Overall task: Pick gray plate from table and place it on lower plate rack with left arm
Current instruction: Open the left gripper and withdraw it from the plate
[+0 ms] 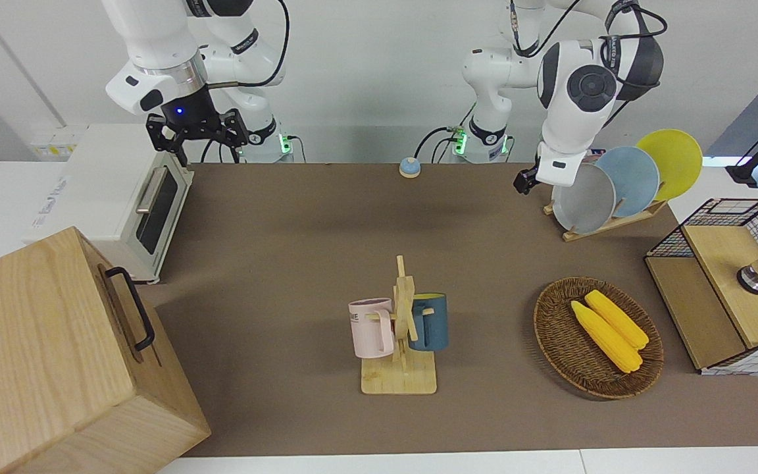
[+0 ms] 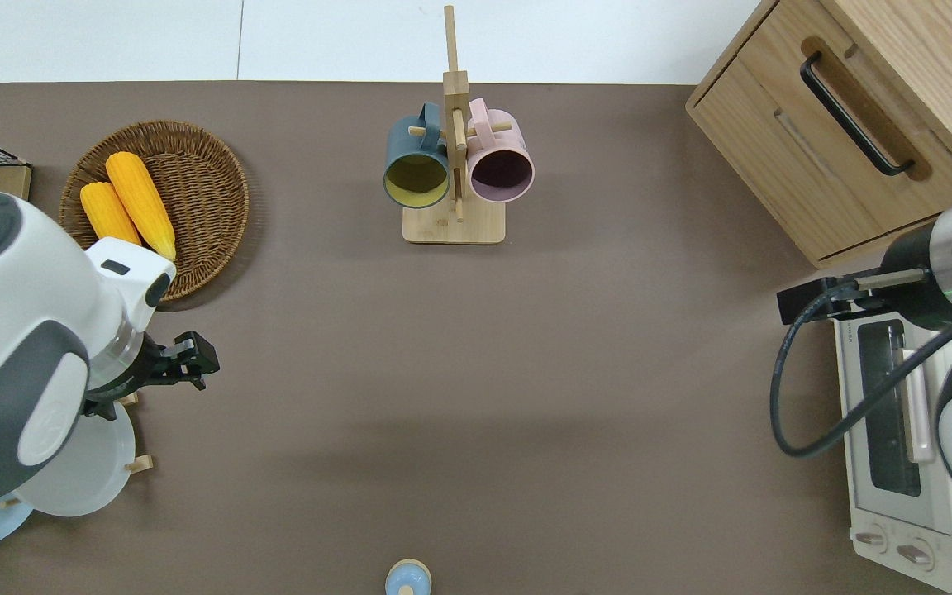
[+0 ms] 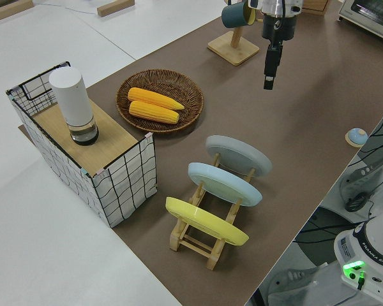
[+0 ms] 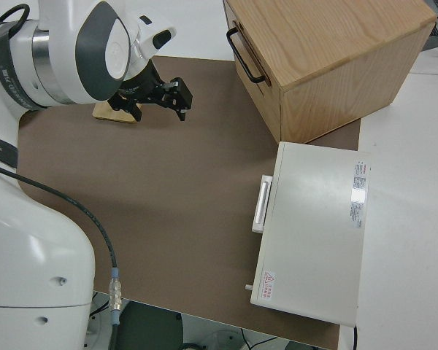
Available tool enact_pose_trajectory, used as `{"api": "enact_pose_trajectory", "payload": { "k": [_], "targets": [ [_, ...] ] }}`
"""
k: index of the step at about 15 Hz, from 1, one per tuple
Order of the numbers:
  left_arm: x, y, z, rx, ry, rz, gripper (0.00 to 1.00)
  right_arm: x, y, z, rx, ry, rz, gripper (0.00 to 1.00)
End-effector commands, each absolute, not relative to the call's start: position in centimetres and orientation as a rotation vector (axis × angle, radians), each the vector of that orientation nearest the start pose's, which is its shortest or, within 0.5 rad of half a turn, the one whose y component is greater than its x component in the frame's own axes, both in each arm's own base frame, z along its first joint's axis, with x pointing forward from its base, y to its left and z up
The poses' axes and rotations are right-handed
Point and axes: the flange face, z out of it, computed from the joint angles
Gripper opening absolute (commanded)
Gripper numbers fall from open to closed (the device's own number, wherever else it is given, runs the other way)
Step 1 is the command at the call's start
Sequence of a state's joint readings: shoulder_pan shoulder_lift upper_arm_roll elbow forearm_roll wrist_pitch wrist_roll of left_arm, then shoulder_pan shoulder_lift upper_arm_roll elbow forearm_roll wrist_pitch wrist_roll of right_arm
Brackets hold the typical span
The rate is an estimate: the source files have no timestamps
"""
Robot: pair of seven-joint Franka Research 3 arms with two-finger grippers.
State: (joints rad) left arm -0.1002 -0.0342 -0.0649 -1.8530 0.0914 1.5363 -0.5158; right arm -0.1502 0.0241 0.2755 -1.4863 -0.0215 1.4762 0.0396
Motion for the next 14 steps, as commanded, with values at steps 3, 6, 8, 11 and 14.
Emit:
{"api": "enact_pose_trajectory", "payload": {
  "k": [3, 6, 8, 11, 14],
  "targets": [
    [50.8, -3.4, 55.7, -3.115, -0.231, 0.265, 0.99, 54.6, 6.4, 64.7, -3.159, -0.111, 0.054, 0.983],
    [51.6, -3.7, 56.8, -3.136, -0.195, 0.162, 0.99, 54.6, 6.4, 64.7, -3.159, -0.111, 0.054, 0.983],
    [51.6, -3.8, 56.9, -3.15, -0.015, 0.157, 0.99, 54.7, 6.3, 64.7, -3.159, -0.111, 0.057, 0.983],
    [51.7, -4.3, 57.3, -3.14, 0.014, 0.133, 0.99, 54.6, 6.4, 64.7, -3.159, -0.111, 0.054, 0.983],
    [51.9, -4.2, 58.2, -3.14, 0.014, 0.104, 0.99, 54.7, 6.3, 64.7, -3.159, -0.111, 0.057, 0.983]
  ]
}}
